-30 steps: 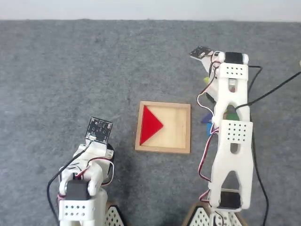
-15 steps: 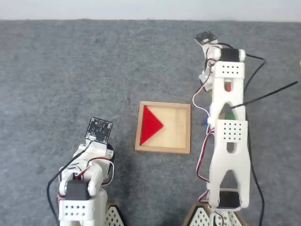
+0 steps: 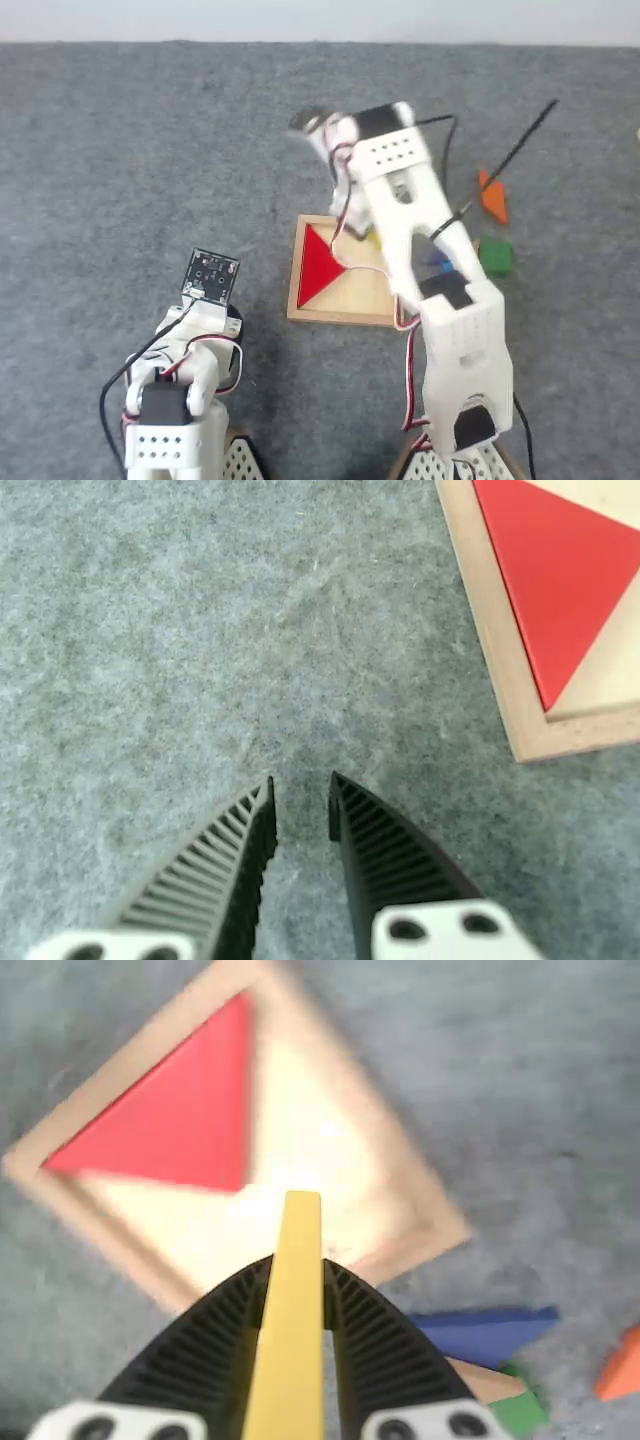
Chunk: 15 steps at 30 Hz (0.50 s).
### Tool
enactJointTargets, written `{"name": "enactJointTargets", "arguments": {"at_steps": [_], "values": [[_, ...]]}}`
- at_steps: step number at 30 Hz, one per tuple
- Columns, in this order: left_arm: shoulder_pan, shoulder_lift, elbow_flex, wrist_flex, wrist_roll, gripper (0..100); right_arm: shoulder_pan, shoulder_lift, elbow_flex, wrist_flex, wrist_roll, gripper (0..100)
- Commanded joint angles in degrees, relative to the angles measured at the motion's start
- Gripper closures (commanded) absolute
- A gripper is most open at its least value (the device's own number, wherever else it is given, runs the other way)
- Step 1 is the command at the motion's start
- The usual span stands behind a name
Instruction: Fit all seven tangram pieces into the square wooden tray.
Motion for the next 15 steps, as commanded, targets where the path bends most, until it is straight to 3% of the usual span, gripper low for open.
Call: {"name": "enactJointTargets", "arguments": {"at_steps": [1, 9, 15], "values": [[-0.09, -1.23, -0.66, 0.18, -0.62, 91, -1.63, -5.14, 2.64, 2.24, 5.27, 99.1], [-0.09, -1.23, -0.66, 0.18, -0.62, 91, -3.82, -0.75, 2.81, 2.15, 19.6, 99.1], [-0.09, -1.23, -0.66, 0.18, -0.62, 91, -6.02, 0.22, 3.08, -0.22, 20.31, 99.1]]}}
